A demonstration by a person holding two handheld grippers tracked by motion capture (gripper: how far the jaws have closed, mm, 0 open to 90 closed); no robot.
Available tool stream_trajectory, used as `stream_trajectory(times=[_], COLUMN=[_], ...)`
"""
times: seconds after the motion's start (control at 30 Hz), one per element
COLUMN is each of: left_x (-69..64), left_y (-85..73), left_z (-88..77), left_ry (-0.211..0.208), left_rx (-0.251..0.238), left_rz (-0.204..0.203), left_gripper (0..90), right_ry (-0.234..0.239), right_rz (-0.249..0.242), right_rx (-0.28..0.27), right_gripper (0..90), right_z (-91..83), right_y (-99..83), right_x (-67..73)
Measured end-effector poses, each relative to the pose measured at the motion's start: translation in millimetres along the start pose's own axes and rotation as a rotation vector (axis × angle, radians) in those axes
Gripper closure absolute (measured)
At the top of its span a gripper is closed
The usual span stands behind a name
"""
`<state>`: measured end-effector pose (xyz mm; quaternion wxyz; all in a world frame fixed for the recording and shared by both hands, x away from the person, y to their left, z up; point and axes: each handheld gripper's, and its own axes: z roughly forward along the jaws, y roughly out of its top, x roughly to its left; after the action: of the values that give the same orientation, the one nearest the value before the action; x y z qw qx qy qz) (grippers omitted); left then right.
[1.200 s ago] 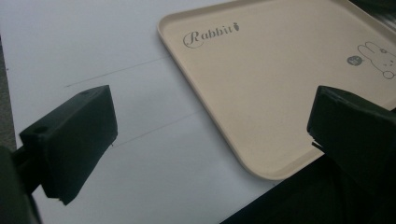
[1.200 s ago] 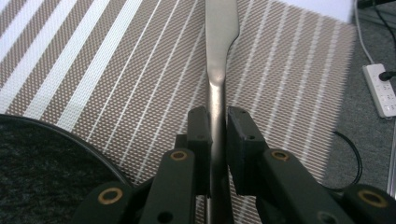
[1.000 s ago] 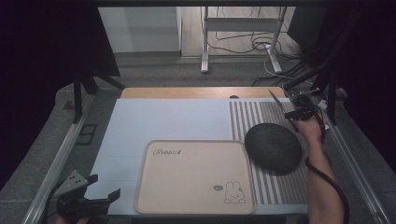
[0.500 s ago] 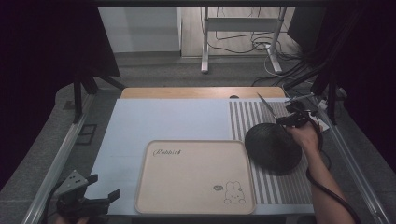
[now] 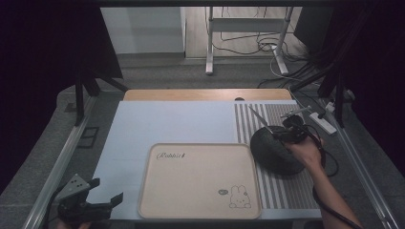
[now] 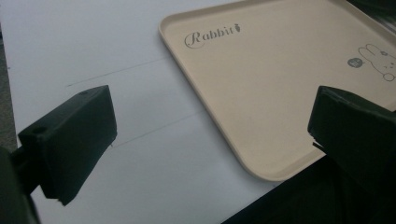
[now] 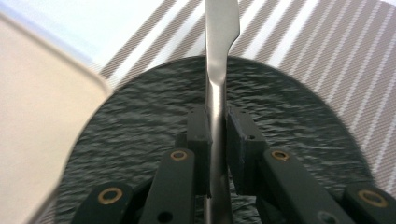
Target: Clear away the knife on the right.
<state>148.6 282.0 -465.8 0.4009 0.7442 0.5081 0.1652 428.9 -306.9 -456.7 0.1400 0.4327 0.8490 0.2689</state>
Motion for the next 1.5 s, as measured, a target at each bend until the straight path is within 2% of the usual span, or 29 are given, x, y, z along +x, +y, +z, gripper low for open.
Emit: stream_trajectory(times=[0.13, 0.17, 0.2, 0.23, 0.27, 0.43, 0.47, 0.53, 0.6, 0.73, 0.77, 0.87, 0.9, 0.93, 0.97, 1.0, 1.03, 1.07, 1.17, 1.2, 1.37, 1.43, 1.47, 1.5], left_x=[0.0, 0.0, 0.0, 0.0, 0.0, -0.1, -0.1, -0.1, -0.3, -0.3, -0.1, -0.1, -0.2, -0.6, -0.6, -0.4, -0.4, -0.2, -0.2, -0.5, -0.8, -0.8, -0.8, -0.8], left_y=[-0.1, -0.1, -0.2, -0.2, -0.2, -0.3, -0.3, -0.2, -0.1, 0.0, 0.0, 0.0, 0.0, 0.0, 0.1, 0.1, 0.1, 0.1, 0.0, 0.2, 0.2, 0.2, 0.1, 0.1], left_z=[-0.1, -0.1, -0.2, -0.2, -0.2, -0.3, -0.2, -0.2, -0.2, -0.1, 0.0, -0.1, -0.1, 0.0, 0.1, 0.2, 0.2, 0.1, 0.1, 0.2, 0.4, 0.3, 0.2, 0.2], left_ry=[0.002, 0.002, 0.002, 0.002, 0.004, 0.004, 0.004, 0.005, 0.006, 0.007, 0.006, 0.006, 0.006, 0.007, 0.007, 0.007, 0.007, 0.006, 0.006, 0.007, 0.007, 0.007, 0.007, 0.007], left_rx=[-0.002, -0.002, -0.002, -0.002, -0.003, -0.003, -0.003, -0.003, -0.001, 0.0, 0.0, -0.001, 0.0, -0.001, 0.0, 0.001, 0.001, 0.0, 0.001, 0.002, 0.003, 0.003, 0.003, 0.003], left_rz=[-0.006, -0.006, -0.006, -0.006, -0.004, -0.004, -0.006, -0.005, -0.003, 0.0, -0.001, -0.001, -0.001, -0.001, 0.001, 0.002, 0.002, 0.0, 0.001, 0.003, 0.004, 0.004, 0.005, 0.005], left_gripper=[1.1, 1.0, 1.0, 1.0, 0.9, 0.9, 0.9, 0.9, 0.9, 0.9, 0.9, 0.9, 0.9, 0.9, 0.9, 0.9, 0.8, 0.9, 0.8, 0.9, 0.8, 0.9, 0.8, 0.8], right_ry=[0.028, 0.028, 0.044, 0.044, 0.056, 0.075, 0.081, 0.084, 0.099, 0.13, 0.133, 0.144, 0.144, 0.149, 0.149, 0.154, 0.154, 0.165, 0.171, 0.175, 0.188, 0.187, 0.174, 0.187], right_rz=[-0.016, -0.016, -0.03, -0.03, -0.046, -0.061, -0.075, -0.078, -0.081, -0.085, -0.102, -0.122, -0.122, -0.131, -0.131, -0.151, -0.151, -0.165, -0.176, -0.192, -0.213, -0.219, -0.236, -0.227], right_rx=[0.002, 0.002, 0.009, 0.009, 0.012, 0.007, 0.006, 0.009, 0.014, 0.012, 0.017, 0.023, 0.023, 0.023, 0.023, 0.03, 0.03, 0.039, 0.048, 0.067, 0.082, 0.087, 0.073, 0.06], right_gripper=[80.1, 80.1, 80.1, 80.1, 80.1, 80.1, 80.1, 80.0, 80.0, 80.0, 80.0, 80.0, 80.0, 80.0, 80.0, 80.0, 80.0, 80.0, 79.9, 79.9, 79.9, 80.0, 89.9, 89.9], right_z=[-2.1, -2.1, -2.6, -2.6, -3.5, -7.0, -8.2, -8.6, -9.6, -10.4, -10.1, -8.5, -8.5, -6.7, -6.7, -4.3, -4.3, -0.7, 3.0, 7.2, 14.8, 16.4, 18.2, 17.1], right_y=[-4.3, -4.3, -7.1, -7.1, -9.5, -14.3, -17.8, -18.9, -23.4, -26.6, -28.3, -29.2, -29.2, -29.4, -29.4, -29.6, -29.6, -30.1, -30.7, -31.0, -31.3, -31.9, -33.4, -32.8], right_x=[17.0, 17.0, 28.8, 28.8, 38.9, 56.2, 65.7, 68.7, 81.5, 91.8, 102.0, 114.7, 114.7, 123.3, 123.3, 131.7, 131.7, 139.8, 146.2, 152.7, 167.4, 169.7, 173.5, 172.8])
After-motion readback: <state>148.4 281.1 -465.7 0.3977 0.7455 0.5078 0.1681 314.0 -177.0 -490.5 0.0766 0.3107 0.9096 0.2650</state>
